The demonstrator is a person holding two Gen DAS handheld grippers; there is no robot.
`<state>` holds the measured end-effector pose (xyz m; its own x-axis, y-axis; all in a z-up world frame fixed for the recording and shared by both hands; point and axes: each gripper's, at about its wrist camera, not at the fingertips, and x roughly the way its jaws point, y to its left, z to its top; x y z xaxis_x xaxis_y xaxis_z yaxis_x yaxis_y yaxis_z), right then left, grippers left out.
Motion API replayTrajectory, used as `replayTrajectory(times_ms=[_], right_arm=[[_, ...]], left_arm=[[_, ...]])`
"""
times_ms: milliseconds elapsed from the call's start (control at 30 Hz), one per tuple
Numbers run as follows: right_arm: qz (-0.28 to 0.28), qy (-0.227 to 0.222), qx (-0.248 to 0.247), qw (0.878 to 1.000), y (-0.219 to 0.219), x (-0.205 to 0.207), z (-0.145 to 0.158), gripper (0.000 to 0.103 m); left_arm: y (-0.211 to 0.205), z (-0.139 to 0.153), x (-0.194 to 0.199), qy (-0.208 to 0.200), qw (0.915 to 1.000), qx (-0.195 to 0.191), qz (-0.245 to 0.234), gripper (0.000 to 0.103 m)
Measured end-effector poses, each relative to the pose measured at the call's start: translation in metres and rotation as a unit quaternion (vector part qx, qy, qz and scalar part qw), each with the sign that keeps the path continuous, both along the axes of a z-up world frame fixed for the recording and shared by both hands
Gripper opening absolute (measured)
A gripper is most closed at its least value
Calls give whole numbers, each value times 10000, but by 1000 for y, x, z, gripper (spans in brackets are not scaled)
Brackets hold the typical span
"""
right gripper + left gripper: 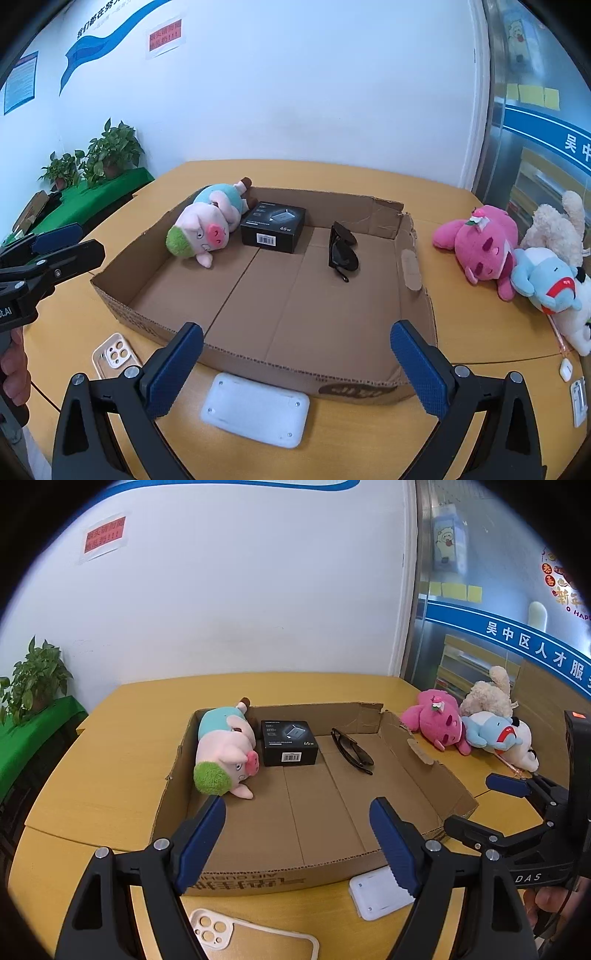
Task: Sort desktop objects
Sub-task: 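Move the left tool to the clear phone case and close on its rim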
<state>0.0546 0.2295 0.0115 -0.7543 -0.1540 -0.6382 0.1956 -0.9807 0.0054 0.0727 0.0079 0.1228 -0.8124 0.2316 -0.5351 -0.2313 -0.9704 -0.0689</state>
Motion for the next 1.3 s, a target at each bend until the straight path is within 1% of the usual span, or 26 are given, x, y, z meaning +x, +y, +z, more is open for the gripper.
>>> replayTrajectory(times_ms=[200,267,367,467,533,633,700,767,867,1000,1100,1167,1200,1233,1267,1300], right_arm=[[19,59,-25,10000,0,20,-4,103],[68,23,-125,9999,1,25,-6,103],[152,-61,-229,9996,-3,32,-13,103],[399,-217,-382,9982,-14,37,-26,103],[540,-315,-404,9972,-25,39,-37,103],[565,-326,-478,9967,-34,38,-45,103],[489,-262,-543,9970,-34,40,-44,103],[435,-269,-590,9969,-34,42,-43,103],[486,-421,-680,9956,-38,44,-48,103],[778,-769,-752,9912,-66,43,-69,103],[1124,-1012,-613,9866,-103,44,-89,103],[1405,-1093,-504,9827,-127,47,-102,101],[1493,-1110,-406,9817,-137,48,-108,99],[1547,-1161,-297,9807,-145,48,-115,92],[1573,-1219,-237,9797,-151,48,-122,88],[1584,-1304,-163,9786,-155,47,-131,80]], left_arm=[[0,-5,19,26,10000,33,-9,80],[-5,-8,24,-1,10000,15,28,80],[-17,-17,27,-172,9998,68,58,80],[-33,-29,30,-325,9993,-2,181,80],[-46,-37,31,-470,9986,49,255,80],[-58,-41,36,-491,9986,59,214,80],[-64,-42,40,-416,9988,-8,242,80],[-71,-44,42,-394,9989,7,267,80],[-84,-55,38,-533,9981,122,289,79],[-97,-77,30,-867,9955,29,381,79],[-105,-90,27,-1023,9942,-63,332,78],[-110,-101,24,-1165,9925,-148,325,76],[-112,-107,22,-1250,9915,-187,320,72],[-113,-114,20,-1346,9901,-242,318,66],[-114,-119,18,-1436,9888,-270,297,63],[-115,-126,16,-1547,9871,-311,284,58]])
